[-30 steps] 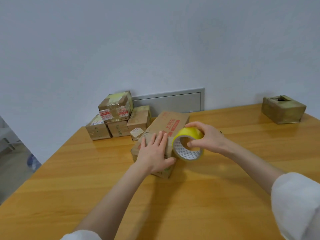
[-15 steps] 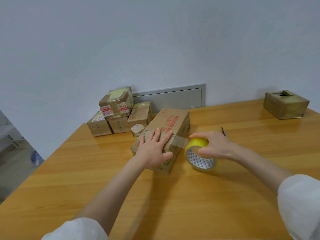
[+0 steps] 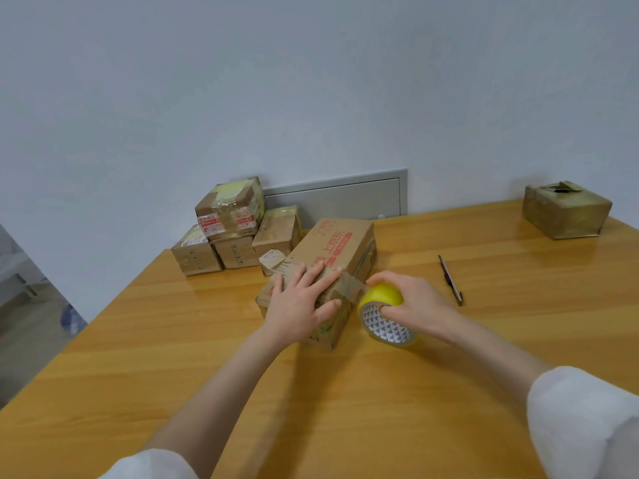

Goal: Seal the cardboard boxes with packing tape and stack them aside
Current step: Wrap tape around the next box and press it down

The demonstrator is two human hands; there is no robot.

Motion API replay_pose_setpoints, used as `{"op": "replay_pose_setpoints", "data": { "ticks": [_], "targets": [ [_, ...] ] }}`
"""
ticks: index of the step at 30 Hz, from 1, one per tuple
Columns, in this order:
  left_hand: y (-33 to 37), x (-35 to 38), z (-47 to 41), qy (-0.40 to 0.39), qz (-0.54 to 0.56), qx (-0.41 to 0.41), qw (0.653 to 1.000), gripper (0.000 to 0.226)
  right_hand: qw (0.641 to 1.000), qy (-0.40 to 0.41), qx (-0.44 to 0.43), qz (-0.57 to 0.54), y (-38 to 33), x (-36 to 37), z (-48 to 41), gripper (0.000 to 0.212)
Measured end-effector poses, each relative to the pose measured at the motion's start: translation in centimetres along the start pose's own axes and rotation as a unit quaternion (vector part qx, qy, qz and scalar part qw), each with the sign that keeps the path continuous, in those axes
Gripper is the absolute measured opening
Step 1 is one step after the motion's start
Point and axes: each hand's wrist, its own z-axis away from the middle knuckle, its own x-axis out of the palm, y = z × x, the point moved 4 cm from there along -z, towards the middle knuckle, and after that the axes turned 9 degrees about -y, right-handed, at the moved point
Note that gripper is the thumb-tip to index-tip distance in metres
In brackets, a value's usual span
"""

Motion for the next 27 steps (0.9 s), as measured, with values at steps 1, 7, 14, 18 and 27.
{"op": "replay_pose_setpoints", "data": {
  "ticks": [1, 7, 14, 18, 27],
  "targets": [
    [-0.4, 0.1, 0.3, 0.015, 0.006, -0.018, 1.0, 0.07, 1.0, 0.013, 0.005, -0.017, 0.2, 0.0, 0.0, 0.058],
    [-2.0, -1.0, 0.2, -0.066, -0.003, -0.105, 0.992, 0.1, 0.987, 0.012, 0.065, -0.149, 2.3, 0.1, -0.2, 0.068],
    [-1.7, -4.2, -0.4, -0.018, 0.507, -0.132, 0.852, 0.055, 0.926, 0.162, -0.07, -0.335, -2.5, -6.3, -2.1, 0.058],
    [-2.3, -2.6, 0.4, -0.054, 0.603, -0.187, 0.773, 0.034, 0.934, 0.145, -0.115, -0.305, -6.1, -7.0, -3.4, 0.052],
    [0.7, -4.2, 0.5, 0.125, 0.127, -0.108, 0.978, 0.107, 0.96, 0.144, -0.111, -0.213, -9.4, -5.1, -5.8, 0.059]
  ]
}}
